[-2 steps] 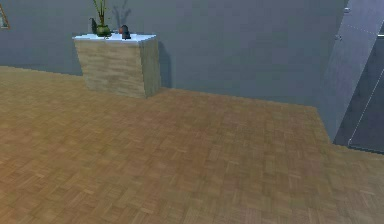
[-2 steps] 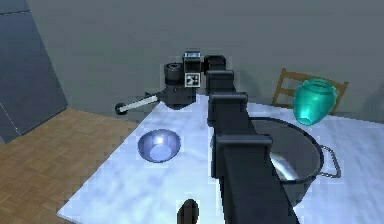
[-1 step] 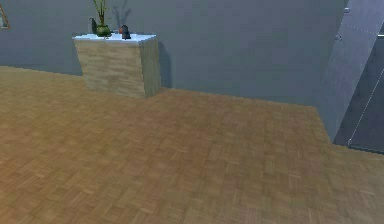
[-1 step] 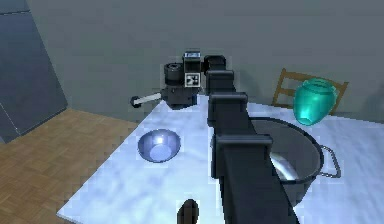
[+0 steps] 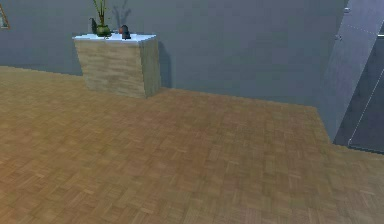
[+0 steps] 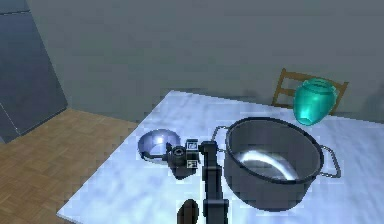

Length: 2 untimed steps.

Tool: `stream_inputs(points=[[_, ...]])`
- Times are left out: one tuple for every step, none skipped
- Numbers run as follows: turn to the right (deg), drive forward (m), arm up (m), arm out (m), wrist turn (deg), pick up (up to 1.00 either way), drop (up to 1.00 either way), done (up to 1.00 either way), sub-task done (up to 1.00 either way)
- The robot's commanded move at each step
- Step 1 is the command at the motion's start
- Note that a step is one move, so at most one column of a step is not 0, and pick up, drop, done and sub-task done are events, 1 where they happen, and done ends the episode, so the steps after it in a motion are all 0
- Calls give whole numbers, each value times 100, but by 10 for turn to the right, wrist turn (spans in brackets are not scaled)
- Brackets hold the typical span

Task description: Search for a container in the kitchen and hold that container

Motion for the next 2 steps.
stream_inputs(points=[[0,0,0,0,0,100,0,0,0],[0,0,10,0,0,0,0,0,0]])
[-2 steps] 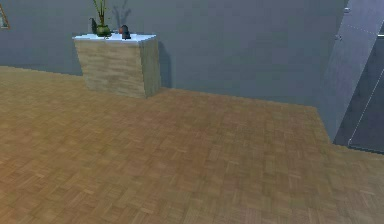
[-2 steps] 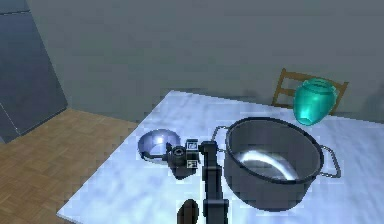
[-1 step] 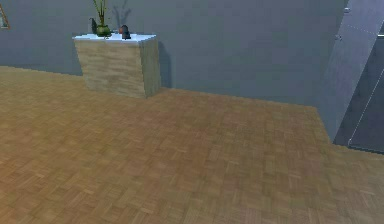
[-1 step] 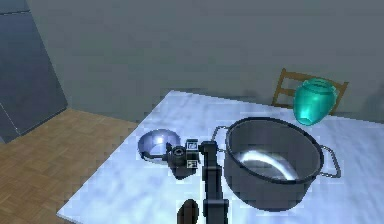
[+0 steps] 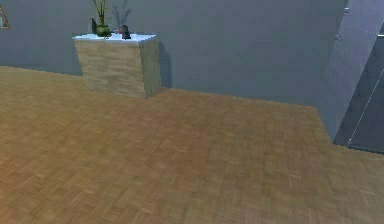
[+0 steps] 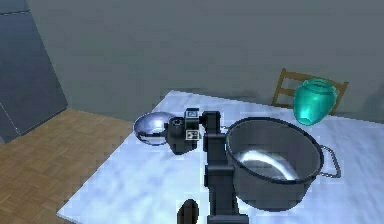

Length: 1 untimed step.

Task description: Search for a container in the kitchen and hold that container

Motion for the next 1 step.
stream_inputs(points=[[0,0,0,0,0,0,0,100,0]])
